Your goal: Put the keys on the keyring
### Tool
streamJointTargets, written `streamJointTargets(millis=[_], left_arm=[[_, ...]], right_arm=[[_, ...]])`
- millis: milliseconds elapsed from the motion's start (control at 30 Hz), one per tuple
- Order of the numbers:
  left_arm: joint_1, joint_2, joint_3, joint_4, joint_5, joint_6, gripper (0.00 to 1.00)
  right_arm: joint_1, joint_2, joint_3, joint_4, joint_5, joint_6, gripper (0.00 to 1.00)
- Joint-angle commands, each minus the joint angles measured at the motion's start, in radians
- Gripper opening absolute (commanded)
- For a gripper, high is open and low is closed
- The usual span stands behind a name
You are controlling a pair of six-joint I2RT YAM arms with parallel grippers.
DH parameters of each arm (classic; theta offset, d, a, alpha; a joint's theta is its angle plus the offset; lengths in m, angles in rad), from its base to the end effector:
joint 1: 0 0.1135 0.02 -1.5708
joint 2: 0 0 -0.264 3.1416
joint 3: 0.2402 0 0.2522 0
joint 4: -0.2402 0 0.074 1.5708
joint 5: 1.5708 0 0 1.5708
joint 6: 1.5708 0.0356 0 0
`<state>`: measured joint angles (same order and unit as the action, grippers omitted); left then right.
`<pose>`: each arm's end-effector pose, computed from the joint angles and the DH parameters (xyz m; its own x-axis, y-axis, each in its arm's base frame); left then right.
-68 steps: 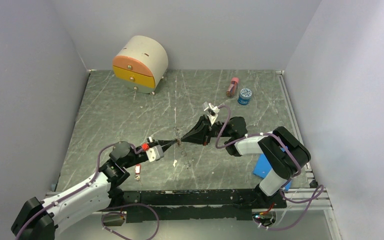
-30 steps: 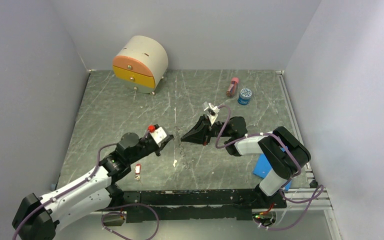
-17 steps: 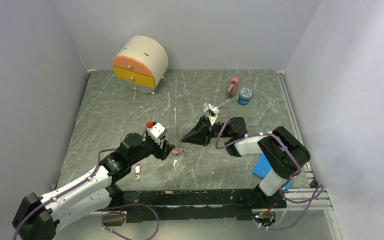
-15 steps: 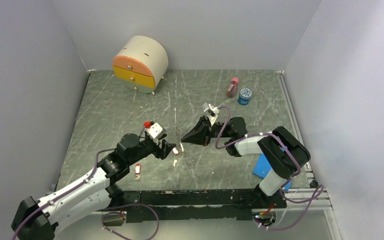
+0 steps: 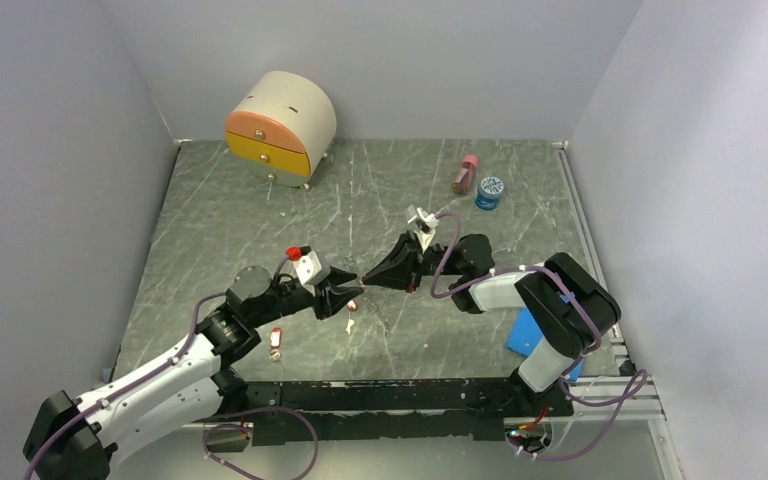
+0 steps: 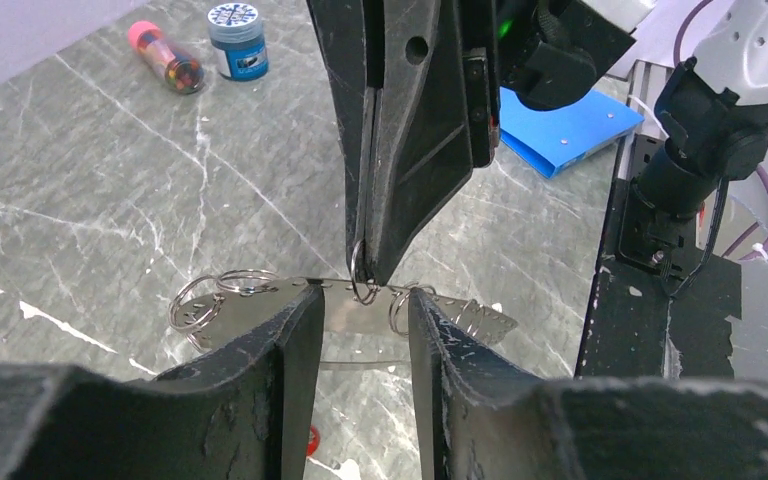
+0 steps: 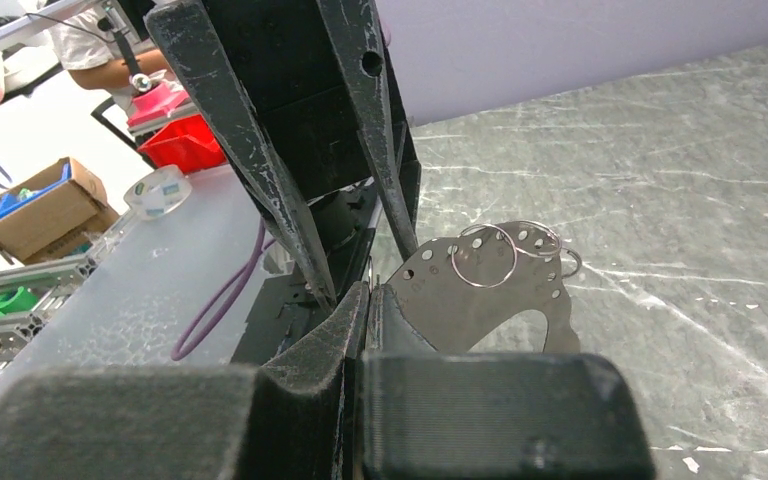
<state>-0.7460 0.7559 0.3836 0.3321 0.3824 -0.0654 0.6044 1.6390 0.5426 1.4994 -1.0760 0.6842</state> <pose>0.1267 -0.1352 0.2571 -0.0885 -0.0008 -0.9961 0.8997 0.4292 -0.0803 0.2183 0.1888 0.2220 -0.3415 0.1289 -0.9310 -0.9293 -0.1946 0.3140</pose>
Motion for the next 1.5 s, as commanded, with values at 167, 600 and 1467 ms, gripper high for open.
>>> streamJointTargets(millis=[167, 600, 1467], left_arm=[[-0.001, 0.017, 0.028, 0.05, 0.059, 0.041, 0.27], [-0.001, 0.032, 0.025, 0.103, 0.016, 0.043, 0.04], [-0.001, 0.013, 0.042, 0.004, -0.007, 0.157, 0.03]], right_arm=[[0.002, -0.004, 0.01, 0.214, 0.001, -0.002, 0.0], [0.002, -0.005, 0.01, 0.214, -0.004, 0.0, 0.0], [-0.014, -0.147, -0.069, 0.055, 0.09, -0.185, 0.64]])
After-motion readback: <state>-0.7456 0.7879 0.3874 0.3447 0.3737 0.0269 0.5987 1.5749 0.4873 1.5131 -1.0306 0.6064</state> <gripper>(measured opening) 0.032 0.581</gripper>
